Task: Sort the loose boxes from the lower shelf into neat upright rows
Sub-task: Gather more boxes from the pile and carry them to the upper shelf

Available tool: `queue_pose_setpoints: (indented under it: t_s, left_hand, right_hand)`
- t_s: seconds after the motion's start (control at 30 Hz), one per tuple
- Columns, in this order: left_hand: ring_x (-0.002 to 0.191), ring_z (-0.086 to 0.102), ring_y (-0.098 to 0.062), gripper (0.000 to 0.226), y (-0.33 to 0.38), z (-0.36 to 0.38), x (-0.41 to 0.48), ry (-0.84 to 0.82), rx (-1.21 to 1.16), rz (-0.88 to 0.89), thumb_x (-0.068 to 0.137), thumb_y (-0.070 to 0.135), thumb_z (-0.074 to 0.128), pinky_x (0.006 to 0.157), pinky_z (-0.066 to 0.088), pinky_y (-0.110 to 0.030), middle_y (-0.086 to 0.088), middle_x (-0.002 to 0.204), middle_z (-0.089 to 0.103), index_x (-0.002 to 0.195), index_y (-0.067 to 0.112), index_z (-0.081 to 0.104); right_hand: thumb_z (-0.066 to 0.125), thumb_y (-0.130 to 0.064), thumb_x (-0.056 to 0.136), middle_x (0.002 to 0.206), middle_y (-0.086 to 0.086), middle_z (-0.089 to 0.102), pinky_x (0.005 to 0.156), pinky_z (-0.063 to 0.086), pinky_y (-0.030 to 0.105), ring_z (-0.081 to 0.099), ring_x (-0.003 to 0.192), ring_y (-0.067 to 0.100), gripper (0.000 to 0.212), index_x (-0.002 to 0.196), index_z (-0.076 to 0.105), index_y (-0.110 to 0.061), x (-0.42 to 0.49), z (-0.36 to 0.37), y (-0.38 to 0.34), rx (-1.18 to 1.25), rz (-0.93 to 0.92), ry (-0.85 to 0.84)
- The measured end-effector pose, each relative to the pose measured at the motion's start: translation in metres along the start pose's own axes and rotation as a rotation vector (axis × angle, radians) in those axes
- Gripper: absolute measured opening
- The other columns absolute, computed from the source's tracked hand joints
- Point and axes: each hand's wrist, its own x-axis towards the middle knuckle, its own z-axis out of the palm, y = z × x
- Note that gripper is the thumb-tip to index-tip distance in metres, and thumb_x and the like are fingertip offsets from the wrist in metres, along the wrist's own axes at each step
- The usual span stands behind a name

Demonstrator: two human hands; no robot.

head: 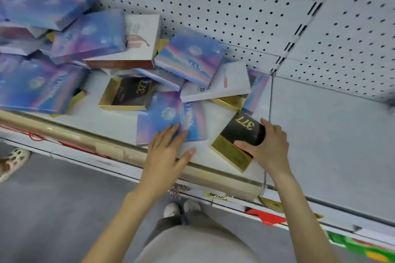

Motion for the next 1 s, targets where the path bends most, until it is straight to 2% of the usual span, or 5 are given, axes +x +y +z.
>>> queue_pose_setpoints:
  t_s: [0.27, 0.47, 0.63, 0.73, 1.0]
  left_hand:
    - [0.142, 0.025, -0.019, 0.067, 0.001, 0.011, -0.008, -0.008, 0.120, 0.033, 0.095, 0.062, 0.019, 0.117, 0.009, -0.035, -0.005, 0.151, 0.037, 0.143, 0.021, 0.042]
    - [0.144, 0.019, -0.009, 0.077, 0.013, 0.005, -0.003, 0.008, -0.106, -0.070, 0.087, 0.073, 0.013, 0.118, 0.001, -0.026, 0.006, 0.152, 0.033, 0.140, 0.027, 0.045]
    - [0.129, 0.040, 0.000, 0.060, 0.045, -0.010, -0.010, -0.010, -0.601, -0.244, 0.083, 0.066, 0.038, 0.111, 0.033, -0.030, 0.015, 0.137, 0.048, 0.133, 0.033, 0.046]
    - [0.113, 0.059, -0.006, 0.049, 0.072, -0.021, -0.007, -0.017, -0.996, -0.351, 0.088, 0.061, 0.046, 0.098, 0.046, -0.027, 0.008, 0.122, 0.062, 0.125, 0.029, 0.050]
    - [0.087, 0.071, -0.014, 0.020, 0.055, -0.062, -0.001, 0.299, -1.159, -0.542, 0.084, 0.021, 0.062, 0.069, 0.058, -0.025, 0.004, 0.094, 0.073, 0.104, 0.024, 0.061]
  right_hand:
    - [0.086, -0.050, 0.059, 0.119, 0.001, 0.043, 0.098, 0.042, 0.039, 0.038, 0.116, 0.018, 0.085, 0.125, 0.043, -0.018, -0.011, 0.008, -0.001, 0.163, 0.045, 0.046]
    - [0.085, -0.019, 0.069, 0.098, -0.012, 0.056, 0.069, 0.045, 0.017, 0.056, 0.088, 0.005, 0.052, 0.104, 0.048, -0.028, -0.017, -0.011, -0.014, 0.579, 0.047, 0.064]
    - [0.068, -0.011, 0.085, 0.104, 0.004, 0.068, 0.073, 0.054, 0.030, 0.065, 0.100, 0.021, 0.020, 0.102, 0.063, -0.022, -0.023, -0.040, -0.020, 1.164, 0.170, -0.010]
    - [0.059, -0.006, 0.089, 0.110, 0.008, 0.070, 0.076, 0.058, 0.032, 0.067, 0.104, 0.021, 0.026, 0.114, 0.064, -0.012, -0.027, -0.043, -0.034, 1.389, 0.183, -0.115]
    - [0.069, -0.015, 0.082, 0.106, 0.005, 0.073, 0.092, 0.054, 0.042, 0.067, 0.104, 0.022, 0.033, 0.114, 0.062, -0.013, -0.038, 0.009, -0.110, 1.272, 0.144, -0.390]
